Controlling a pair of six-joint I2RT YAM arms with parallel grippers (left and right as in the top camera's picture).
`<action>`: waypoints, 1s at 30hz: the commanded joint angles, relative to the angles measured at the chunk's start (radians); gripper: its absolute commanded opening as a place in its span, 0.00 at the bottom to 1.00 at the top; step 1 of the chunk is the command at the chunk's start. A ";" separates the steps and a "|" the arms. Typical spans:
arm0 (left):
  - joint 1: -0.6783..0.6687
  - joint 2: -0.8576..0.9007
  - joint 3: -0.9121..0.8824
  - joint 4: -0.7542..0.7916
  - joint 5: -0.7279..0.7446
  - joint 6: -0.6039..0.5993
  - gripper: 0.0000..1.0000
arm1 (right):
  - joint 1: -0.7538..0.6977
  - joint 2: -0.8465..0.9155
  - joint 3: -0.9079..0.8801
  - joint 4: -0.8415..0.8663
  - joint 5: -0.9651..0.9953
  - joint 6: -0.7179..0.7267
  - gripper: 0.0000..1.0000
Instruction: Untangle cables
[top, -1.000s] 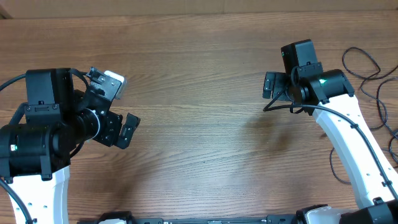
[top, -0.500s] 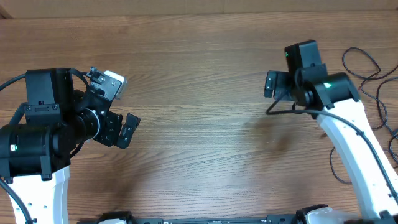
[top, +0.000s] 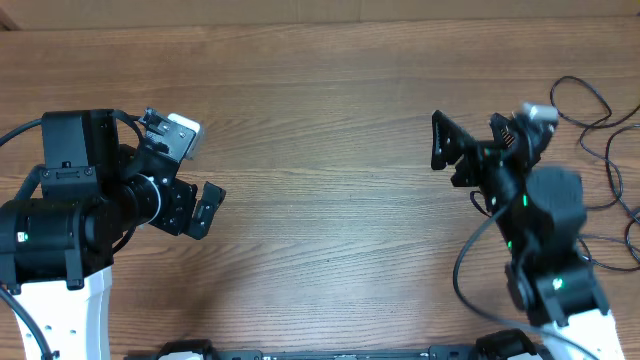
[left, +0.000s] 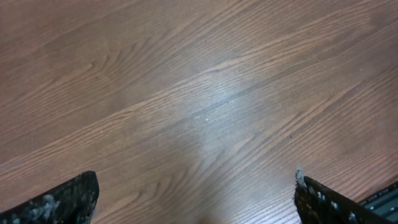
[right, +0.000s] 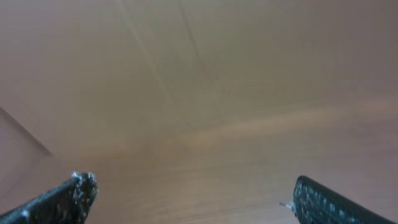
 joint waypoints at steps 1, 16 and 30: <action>-0.001 0.000 0.018 0.001 0.001 0.016 1.00 | 0.002 -0.132 -0.214 0.209 -0.025 0.003 1.00; -0.001 0.000 0.018 0.002 0.001 0.016 1.00 | -0.062 -0.438 -0.734 0.581 -0.027 0.004 1.00; -0.001 0.000 0.018 0.001 0.001 0.016 1.00 | -0.111 -0.818 -0.734 0.046 -0.024 -0.012 1.00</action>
